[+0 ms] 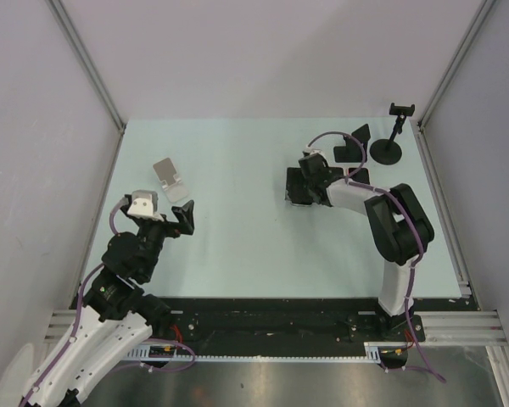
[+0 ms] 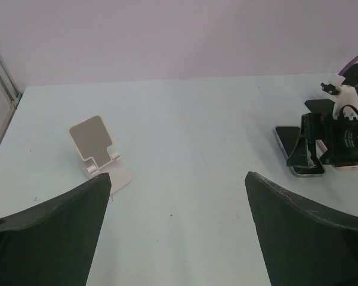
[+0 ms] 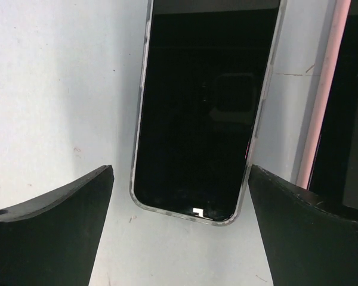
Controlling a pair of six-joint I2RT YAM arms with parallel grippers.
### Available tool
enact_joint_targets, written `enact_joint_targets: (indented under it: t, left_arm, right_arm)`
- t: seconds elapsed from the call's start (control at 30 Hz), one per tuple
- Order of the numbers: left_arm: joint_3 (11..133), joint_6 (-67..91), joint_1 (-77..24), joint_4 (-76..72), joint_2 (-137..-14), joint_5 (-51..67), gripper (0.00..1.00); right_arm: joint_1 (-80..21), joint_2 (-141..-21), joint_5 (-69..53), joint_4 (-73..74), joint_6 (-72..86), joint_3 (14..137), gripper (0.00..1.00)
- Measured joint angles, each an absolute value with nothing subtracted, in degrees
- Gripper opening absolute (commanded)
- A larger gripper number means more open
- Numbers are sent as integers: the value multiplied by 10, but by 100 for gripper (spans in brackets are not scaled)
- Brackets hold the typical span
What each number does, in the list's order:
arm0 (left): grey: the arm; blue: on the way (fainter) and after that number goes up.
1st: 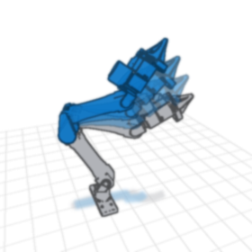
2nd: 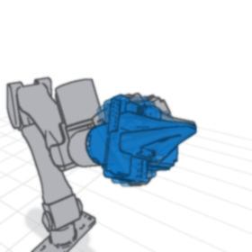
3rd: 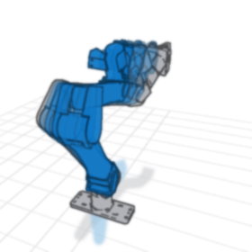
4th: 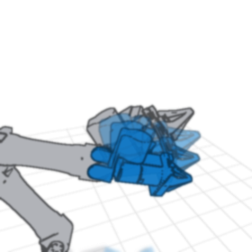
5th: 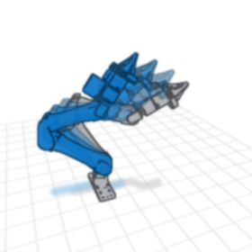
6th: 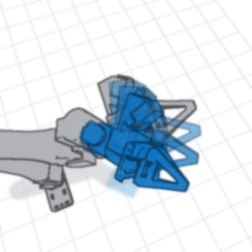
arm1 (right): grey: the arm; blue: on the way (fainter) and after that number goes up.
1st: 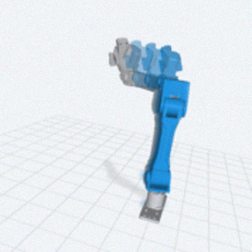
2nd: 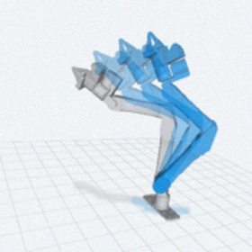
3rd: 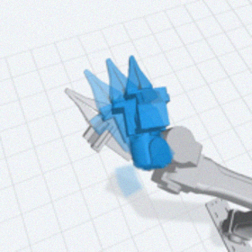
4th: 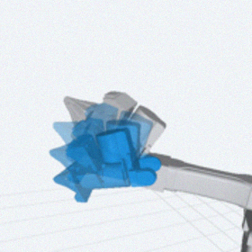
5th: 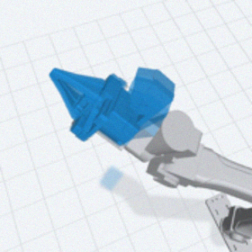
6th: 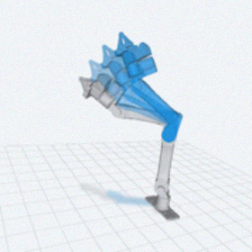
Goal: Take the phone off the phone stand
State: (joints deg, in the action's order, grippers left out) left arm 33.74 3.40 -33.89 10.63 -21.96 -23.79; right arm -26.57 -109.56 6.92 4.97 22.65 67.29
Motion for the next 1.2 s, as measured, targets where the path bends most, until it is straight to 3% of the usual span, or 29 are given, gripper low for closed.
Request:
enact_joint_targets:
  t: [0.17, 0.33, 0.43, 1.2]
  left_arm:
    - [337, 34, -339, 105, -220, -238, 100]
    - [337, 34, -338, 105, -216, -238, 100]
    - [336, 34, -338, 104, -214, -237, 100]
    - [336, 34, -338, 104, -221, -234, 100]
  right_arm:
    - [-289, -1129, 123, 89, 222, 722, 97]
    - [-298, -1153, 163, 113, 218, 754, 74]
    - [-299, -1156, 175, 121, 222, 760, 67]
    - [-277, -1157, 155, 128, 153, 766, 65]
